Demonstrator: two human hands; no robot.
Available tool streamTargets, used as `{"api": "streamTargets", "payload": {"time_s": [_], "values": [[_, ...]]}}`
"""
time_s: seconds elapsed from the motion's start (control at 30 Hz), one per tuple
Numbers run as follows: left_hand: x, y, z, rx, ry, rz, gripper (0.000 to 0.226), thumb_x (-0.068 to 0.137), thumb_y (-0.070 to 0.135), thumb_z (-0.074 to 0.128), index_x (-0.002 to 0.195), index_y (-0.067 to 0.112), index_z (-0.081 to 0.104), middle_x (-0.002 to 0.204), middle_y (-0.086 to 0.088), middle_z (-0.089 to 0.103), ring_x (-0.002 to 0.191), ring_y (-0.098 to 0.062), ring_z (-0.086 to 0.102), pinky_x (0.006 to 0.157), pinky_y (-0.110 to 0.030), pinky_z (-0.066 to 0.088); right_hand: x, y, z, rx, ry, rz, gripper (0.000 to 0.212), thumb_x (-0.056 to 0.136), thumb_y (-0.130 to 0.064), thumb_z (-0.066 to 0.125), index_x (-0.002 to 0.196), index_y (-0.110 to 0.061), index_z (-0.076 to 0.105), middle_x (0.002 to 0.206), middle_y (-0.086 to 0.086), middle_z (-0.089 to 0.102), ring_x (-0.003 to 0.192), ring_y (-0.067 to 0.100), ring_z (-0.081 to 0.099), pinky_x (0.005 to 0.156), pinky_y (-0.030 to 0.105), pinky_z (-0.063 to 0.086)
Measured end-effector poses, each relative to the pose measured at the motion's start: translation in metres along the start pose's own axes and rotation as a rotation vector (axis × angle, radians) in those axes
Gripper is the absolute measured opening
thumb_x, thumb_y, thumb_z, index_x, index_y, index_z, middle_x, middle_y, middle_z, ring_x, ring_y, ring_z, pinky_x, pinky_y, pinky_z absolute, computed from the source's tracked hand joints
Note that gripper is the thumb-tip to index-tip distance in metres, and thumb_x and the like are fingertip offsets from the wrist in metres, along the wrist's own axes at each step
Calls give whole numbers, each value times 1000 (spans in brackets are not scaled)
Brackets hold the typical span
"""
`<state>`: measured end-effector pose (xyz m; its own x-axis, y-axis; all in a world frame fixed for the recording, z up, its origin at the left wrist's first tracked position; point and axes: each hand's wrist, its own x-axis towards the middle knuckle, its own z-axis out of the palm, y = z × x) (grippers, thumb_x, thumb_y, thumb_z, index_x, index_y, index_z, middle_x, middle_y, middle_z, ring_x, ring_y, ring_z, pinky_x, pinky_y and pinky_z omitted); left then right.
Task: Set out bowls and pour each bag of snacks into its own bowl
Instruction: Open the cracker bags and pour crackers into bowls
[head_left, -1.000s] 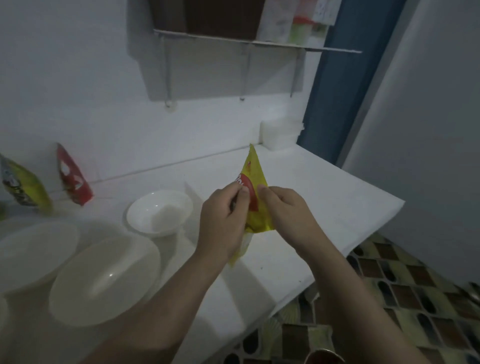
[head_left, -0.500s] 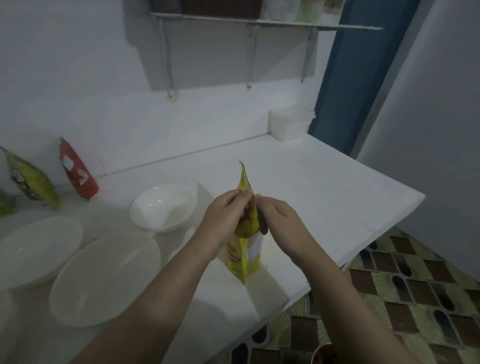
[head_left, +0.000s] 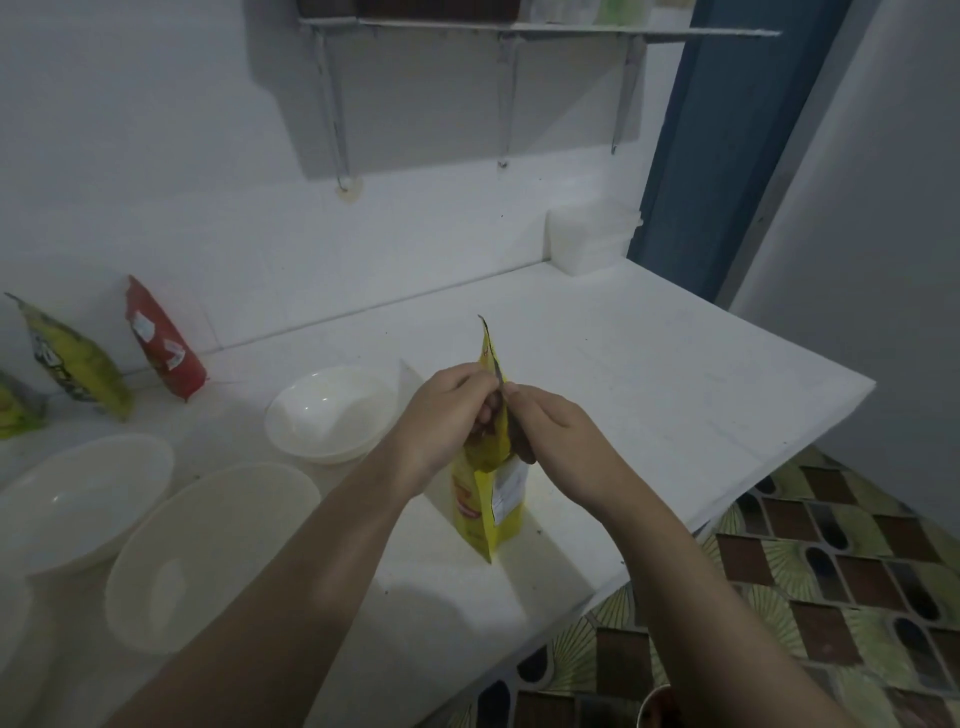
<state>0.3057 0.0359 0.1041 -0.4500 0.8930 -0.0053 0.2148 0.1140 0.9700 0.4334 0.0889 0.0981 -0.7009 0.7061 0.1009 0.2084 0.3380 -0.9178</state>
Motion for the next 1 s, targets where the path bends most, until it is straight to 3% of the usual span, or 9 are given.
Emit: {"api": "streamTargets", "payload": {"time_s": [0.1, 0.23, 0.37, 0.47, 0.57, 0.67, 0.8, 0.9, 1.0], "values": [[1, 0, -1, 15, -20, -14, 32, 93, 14, 44, 62, 16, 52, 60, 4, 47, 59, -11, 43, 60, -25, 36, 1, 0, -1, 7, -4, 1, 50, 104, -28, 37, 57, -34, 54, 56, -15, 47, 62, 10, 42, 64, 26, 36], [2, -1, -2, 37, -42, -6, 35, 87, 14, 47, 54, 22, 52, 56, 7, 46, 56, -10, 42, 60, -26, 36, 1, 0, -3, -19, -40, -2, 36, 100, -25, 40, 73, -4, 51, 66, 1, 47, 66, 15, 43, 67, 33, 37], [-2, -1, 2, 67, -43, 31, 23, 70, 26, 46, 48, 24, 45, 52, 10, 37, 52, -9, 34, 53, -24, 29, 1, -6, -12, -96, -164, 52, 36, 80, -37, 45, 74, -2, 51, 69, 2, 52, 68, 15, 47, 68, 34, 38], [-2, -5, 4, 48, -32, 56, 36, 80, 21, 49, 45, 26, 43, 50, 11, 34, 50, -6, 32, 52, -23, 28, 2, -9, -17, -102, -197, 93, 29, 92, -29, 51, 72, -8, 55, 69, -3, 56, 67, 12, 50, 70, 30, 42], [-2, -6, 3, 46, -44, 83, 54, 93, 9, 47, 43, 28, 50, 48, 15, 37, 48, -3, 35, 51, -19, 31, 2, -9, -14, -72, -116, 93, 33, 94, -23, 50, 62, -15, 51, 59, -7, 53, 59, 10, 48, 63, 26, 40], [-4, -7, 4, 19, -22, 87, 58, 92, 4, 45, 41, 28, 50, 45, 15, 37, 47, -2, 35, 50, -17, 31, 2, -8, -7, -34, -45, 116, 29, 90, -17, 49, 61, -13, 45, 58, -1, 46, 60, 16, 41, 60, 28, 34], [-5, -6, -2, -48, 37, 98, 51, 90, 0, 44, 46, 25, 45, 49, 11, 40, 52, -7, 37, 56, -22, 33, 3, -8, -11, -77, 85, 152, 28, 84, -20, 53, 60, -9, 42, 59, 5, 41, 57, 16, 35, 57, 30, 27], [-10, -3, -2, -42, 84, 129, 42, 90, 1, 47, 53, 18, 44, 49, 12, 41, 49, -2, 39, 51, -13, 34, 8, -8, -22, -241, 171, 142, 38, 84, -28, 54, 66, 5, 49, 60, 8, 47, 55, 19, 38, 54, 32, 30], [-16, -1, 2, 12, 173, 152, 38, 89, 7, 52, 53, 17, 45, 45, 14, 40, 45, 0, 37, 46, -10, 30, 9, -8, -27, -392, 299, 92, 44, 90, -34, 50, 73, 6, 56, 62, 14, 56, 56, 21, 44, 53, 33, 34]]}}
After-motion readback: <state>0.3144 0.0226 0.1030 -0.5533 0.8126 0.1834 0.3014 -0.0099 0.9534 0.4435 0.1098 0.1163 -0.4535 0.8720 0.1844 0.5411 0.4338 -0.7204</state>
